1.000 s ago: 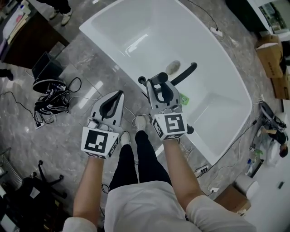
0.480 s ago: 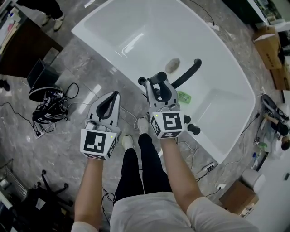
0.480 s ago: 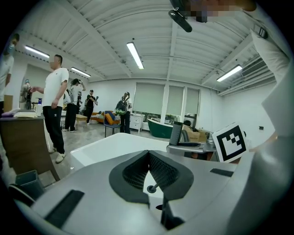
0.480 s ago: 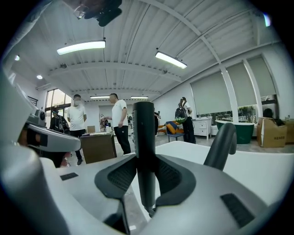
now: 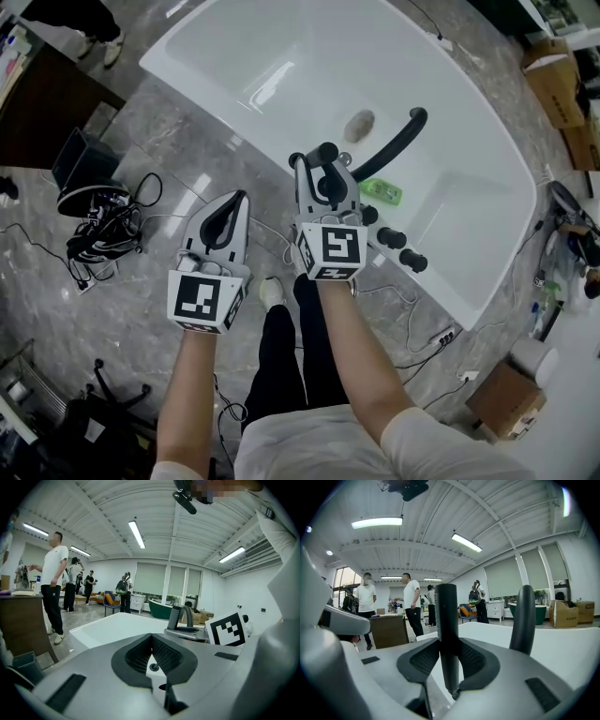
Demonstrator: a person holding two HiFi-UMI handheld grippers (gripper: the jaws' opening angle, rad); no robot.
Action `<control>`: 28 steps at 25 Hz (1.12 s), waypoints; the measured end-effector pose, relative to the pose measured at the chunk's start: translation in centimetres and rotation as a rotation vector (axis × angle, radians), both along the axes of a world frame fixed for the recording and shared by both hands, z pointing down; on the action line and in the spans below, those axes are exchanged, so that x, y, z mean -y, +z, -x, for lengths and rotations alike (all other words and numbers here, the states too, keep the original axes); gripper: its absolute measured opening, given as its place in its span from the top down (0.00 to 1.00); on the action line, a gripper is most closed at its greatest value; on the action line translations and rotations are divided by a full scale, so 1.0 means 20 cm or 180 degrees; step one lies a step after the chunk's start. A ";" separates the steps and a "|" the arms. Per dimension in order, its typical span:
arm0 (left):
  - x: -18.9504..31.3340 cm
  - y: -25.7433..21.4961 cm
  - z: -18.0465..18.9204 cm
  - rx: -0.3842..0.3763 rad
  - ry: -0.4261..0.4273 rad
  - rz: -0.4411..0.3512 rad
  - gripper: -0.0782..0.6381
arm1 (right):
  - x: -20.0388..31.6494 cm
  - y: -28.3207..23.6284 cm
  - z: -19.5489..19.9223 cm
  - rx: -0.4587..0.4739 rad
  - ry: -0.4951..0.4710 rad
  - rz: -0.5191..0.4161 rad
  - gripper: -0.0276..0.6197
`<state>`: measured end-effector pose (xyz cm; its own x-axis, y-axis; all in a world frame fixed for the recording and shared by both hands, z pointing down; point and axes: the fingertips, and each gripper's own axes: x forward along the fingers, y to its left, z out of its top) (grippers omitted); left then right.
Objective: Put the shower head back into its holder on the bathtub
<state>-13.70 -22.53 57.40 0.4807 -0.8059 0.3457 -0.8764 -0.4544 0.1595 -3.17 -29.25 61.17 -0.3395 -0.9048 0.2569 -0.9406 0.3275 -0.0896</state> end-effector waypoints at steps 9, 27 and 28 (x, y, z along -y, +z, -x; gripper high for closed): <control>0.04 0.11 -0.02 -0.0006 0.0094 -0.0004 0.88 | 0.06 0.18 0.02 -0.0170 0.0394 0.0003 0.75; 0.13 0.35 0.03 -0.0017 0.0166 0.0138 0.88 | 0.14 0.48 -0.02 -0.0192 0.0904 0.0203 0.75; 0.13 0.36 0.03 -0.0011 0.0167 0.0144 0.88 | 0.14 0.49 -0.02 -0.0183 0.0910 0.0210 0.75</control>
